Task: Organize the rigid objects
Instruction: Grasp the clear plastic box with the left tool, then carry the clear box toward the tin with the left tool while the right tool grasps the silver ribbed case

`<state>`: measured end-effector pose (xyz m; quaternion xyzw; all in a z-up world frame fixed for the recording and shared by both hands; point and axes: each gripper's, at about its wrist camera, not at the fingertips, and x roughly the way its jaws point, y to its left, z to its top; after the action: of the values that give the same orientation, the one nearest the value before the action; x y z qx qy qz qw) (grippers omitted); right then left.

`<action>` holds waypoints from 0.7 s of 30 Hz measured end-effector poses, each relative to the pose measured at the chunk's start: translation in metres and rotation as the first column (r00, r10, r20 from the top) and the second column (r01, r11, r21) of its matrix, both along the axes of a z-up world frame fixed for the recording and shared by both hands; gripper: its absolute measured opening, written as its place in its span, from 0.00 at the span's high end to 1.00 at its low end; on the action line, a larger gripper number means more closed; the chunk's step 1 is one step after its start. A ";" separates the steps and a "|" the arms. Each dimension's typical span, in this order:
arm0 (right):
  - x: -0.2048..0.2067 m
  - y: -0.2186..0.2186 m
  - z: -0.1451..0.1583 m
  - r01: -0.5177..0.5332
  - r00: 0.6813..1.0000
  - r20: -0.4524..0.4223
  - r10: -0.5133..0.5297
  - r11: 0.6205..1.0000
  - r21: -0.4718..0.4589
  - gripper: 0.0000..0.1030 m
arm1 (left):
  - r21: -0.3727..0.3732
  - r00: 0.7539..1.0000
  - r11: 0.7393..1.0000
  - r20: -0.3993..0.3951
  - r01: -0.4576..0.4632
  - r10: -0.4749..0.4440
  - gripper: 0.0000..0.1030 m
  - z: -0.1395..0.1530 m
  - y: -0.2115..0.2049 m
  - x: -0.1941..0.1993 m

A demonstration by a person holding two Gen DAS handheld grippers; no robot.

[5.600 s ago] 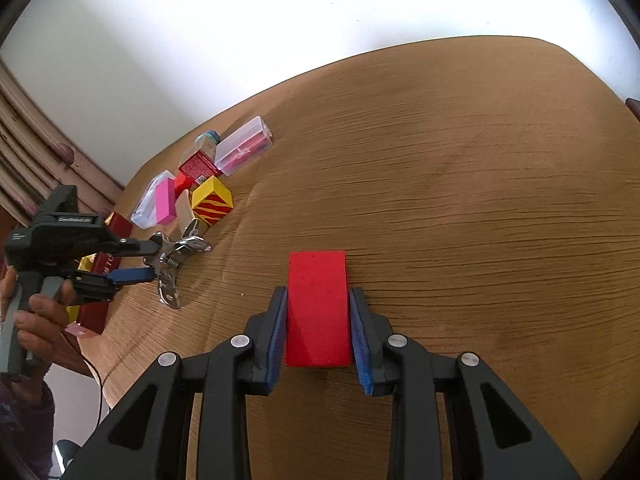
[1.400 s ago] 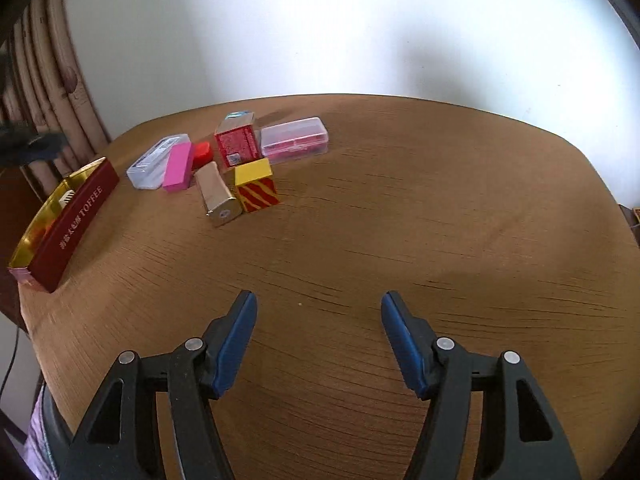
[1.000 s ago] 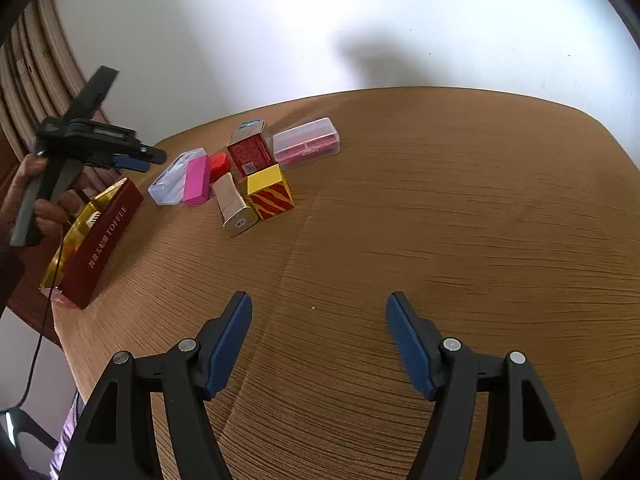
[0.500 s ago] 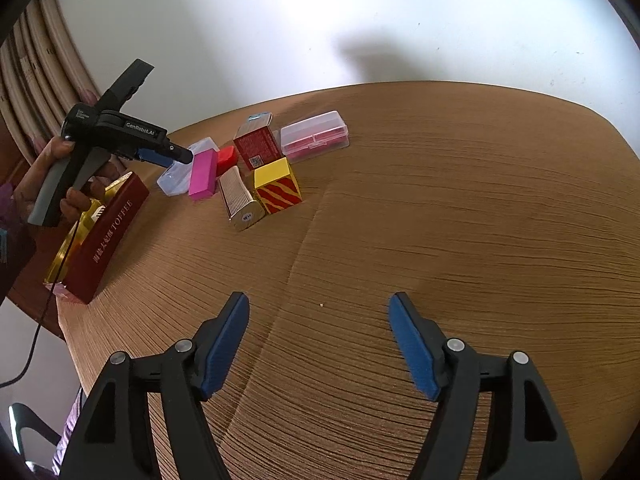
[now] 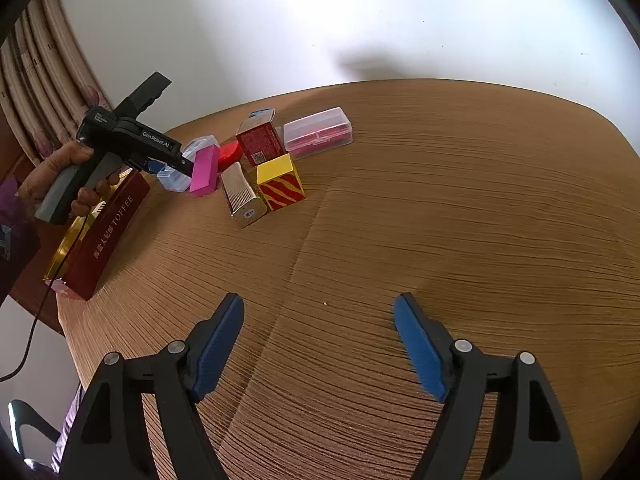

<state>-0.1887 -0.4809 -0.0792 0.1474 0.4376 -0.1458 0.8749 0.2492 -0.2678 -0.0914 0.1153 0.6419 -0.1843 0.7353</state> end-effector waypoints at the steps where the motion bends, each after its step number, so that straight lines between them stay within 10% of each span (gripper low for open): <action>1: 0.000 0.000 0.000 0.000 1.000 0.000 0.000 1.000 0.000 0.26 | -0.011 1.000 1.000 0.007 -0.016 0.016 0.39 0.000 0.001 0.000; 9: -0.004 0.004 0.006 -0.012 1.000 0.029 0.012 1.000 -0.010 0.25 | -0.093 0.991 0.991 0.078 -0.100 0.107 0.39 0.011 0.028 -0.036; 16: 0.040 0.045 0.028 -0.306 0.949 0.054 0.310 0.949 -0.070 0.26 | -0.197 0.984 0.980 0.164 -0.043 0.076 0.39 0.045 0.042 -0.129; 21: 0.098 0.054 0.038 -0.474 0.880 0.014 0.475 0.880 -0.047 0.51 | -0.274 0.987 0.961 0.141 -0.042 0.084 0.39 0.060 0.060 -0.178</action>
<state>-0.0906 -0.4270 -0.0413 0.0192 0.4463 0.0652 0.8923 0.0709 -0.2079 -0.0311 0.0071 0.5567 -0.2373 0.7961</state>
